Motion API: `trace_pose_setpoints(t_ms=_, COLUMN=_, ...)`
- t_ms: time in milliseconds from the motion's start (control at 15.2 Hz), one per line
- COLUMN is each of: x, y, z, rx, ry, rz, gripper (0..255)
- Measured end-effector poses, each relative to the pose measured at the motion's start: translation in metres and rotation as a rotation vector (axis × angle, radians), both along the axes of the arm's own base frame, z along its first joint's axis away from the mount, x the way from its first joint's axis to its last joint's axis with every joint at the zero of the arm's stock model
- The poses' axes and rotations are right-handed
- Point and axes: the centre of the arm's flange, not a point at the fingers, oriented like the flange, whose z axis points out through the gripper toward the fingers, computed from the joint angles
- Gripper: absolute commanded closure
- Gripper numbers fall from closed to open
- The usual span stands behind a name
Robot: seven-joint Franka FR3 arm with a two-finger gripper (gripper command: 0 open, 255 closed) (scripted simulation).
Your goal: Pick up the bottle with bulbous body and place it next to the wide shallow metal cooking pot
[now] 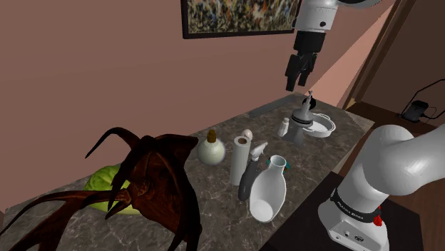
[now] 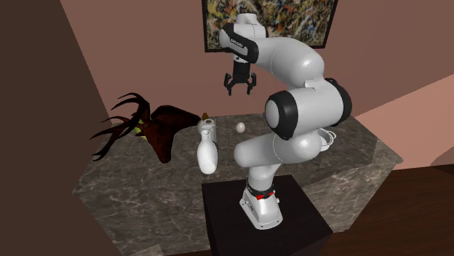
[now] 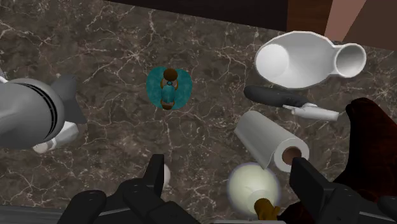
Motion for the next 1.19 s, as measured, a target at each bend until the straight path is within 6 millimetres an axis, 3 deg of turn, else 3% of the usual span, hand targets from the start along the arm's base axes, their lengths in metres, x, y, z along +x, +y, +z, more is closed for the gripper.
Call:
trace_pose_setpoints(t_ms=264, x=-0.005, y=0.022, z=-0.013, rx=-0.009, ry=0.004, rz=-0.004, gripper=0)
trace_pose_setpoints(t_ms=1188, x=-0.047, y=0.178, z=-0.116, rx=-0.067, ry=0.030, rz=-0.037, gripper=0)
